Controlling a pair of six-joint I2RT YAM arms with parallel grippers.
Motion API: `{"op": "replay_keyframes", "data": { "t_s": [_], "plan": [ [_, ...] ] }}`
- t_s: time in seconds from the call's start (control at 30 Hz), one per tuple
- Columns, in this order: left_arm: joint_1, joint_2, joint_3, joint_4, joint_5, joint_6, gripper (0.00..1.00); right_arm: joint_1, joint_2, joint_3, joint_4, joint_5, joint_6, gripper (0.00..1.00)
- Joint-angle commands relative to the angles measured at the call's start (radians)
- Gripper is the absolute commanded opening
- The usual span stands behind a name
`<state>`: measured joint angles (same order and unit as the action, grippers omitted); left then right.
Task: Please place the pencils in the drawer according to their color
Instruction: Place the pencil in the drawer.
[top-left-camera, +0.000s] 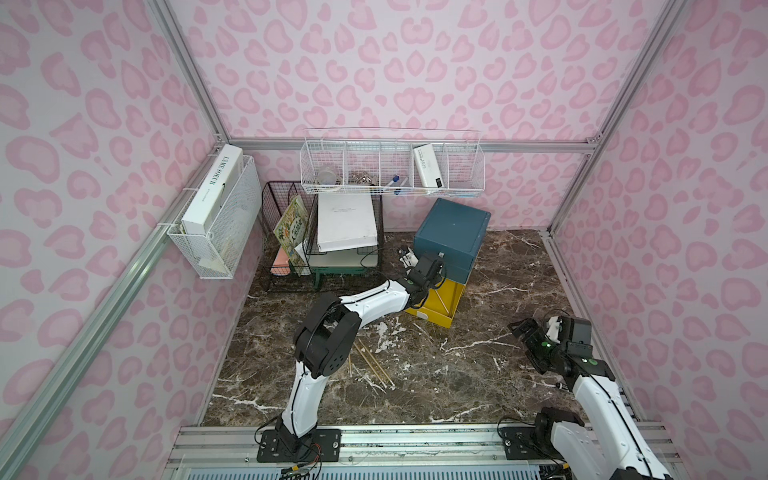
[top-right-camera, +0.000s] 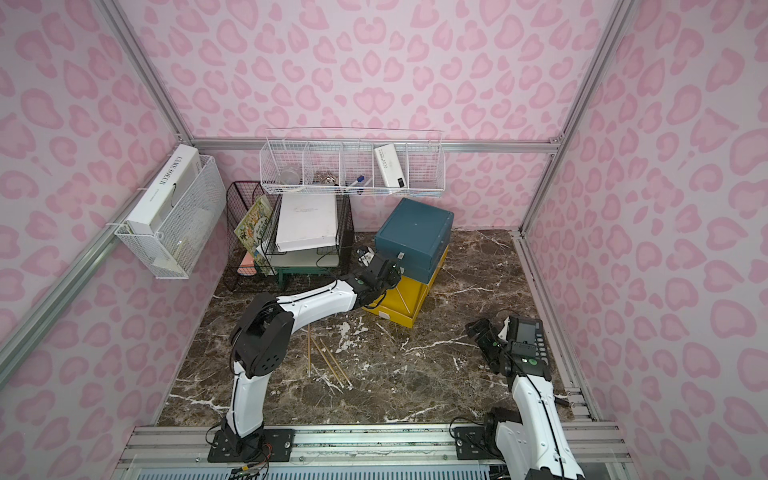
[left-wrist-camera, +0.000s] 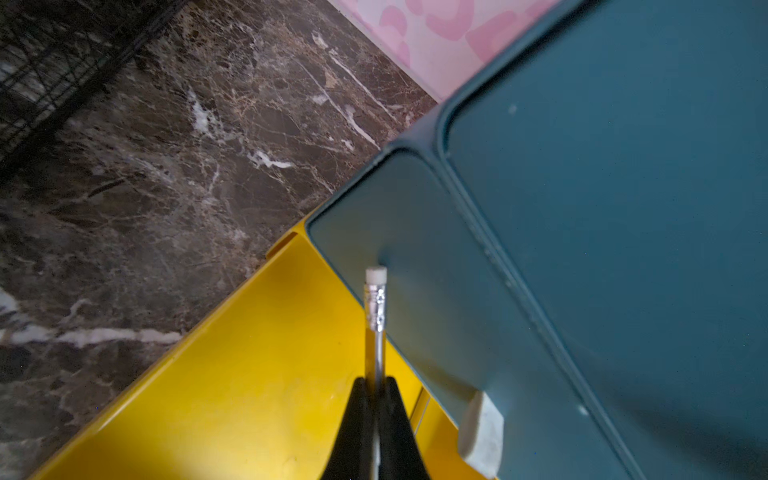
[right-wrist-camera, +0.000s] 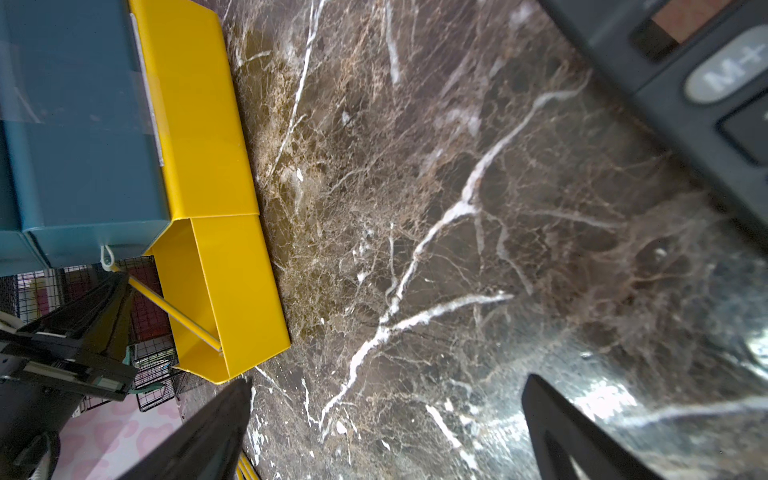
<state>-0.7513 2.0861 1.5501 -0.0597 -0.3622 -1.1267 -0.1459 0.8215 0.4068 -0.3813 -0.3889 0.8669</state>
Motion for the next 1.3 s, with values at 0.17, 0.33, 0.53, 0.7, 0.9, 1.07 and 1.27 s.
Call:
{"op": "replay_keyframes", "data": {
  "t_s": [0.17, 0.33, 0.53, 0.7, 0.9, 1.07, 1.27],
  "plan": [
    [-0.012, 0.000, -0.042, 0.047, 0.009, -0.015, 0.04, -0.002, 0.010, 0.004, 0.007, -0.002, -0.019, 1.00],
    [-0.018, -0.016, -0.047, 0.030, 0.029, 0.003, 0.49, -0.004, 0.007, 0.003, 0.007, -0.005, -0.017, 1.00],
    [-0.019, -0.054, -0.036, 0.004, 0.053, 0.040, 0.71, -0.006, -0.001, 0.004, 0.007, -0.012, -0.016, 1.00],
    [-0.020, -0.091, 0.009, -0.060, 0.097, 0.088, 0.79, -0.006, -0.005, 0.013, 0.002, -0.011, -0.014, 1.00],
    [-0.020, -0.112, 0.062, -0.199, 0.126, 0.084, 0.82, -0.009, -0.010, 0.019, 0.001, -0.019, -0.005, 1.00],
    [-0.020, -0.159, 0.045, -0.240, 0.145, 0.099, 0.82, -0.009, -0.015, 0.026, -0.007, -0.015, -0.008, 1.00],
    [-0.020, -0.293, -0.039, -0.353, 0.147, 0.114, 0.82, -0.008, -0.015, 0.022, 0.005, -0.012, -0.006, 1.00]
  ]
}}
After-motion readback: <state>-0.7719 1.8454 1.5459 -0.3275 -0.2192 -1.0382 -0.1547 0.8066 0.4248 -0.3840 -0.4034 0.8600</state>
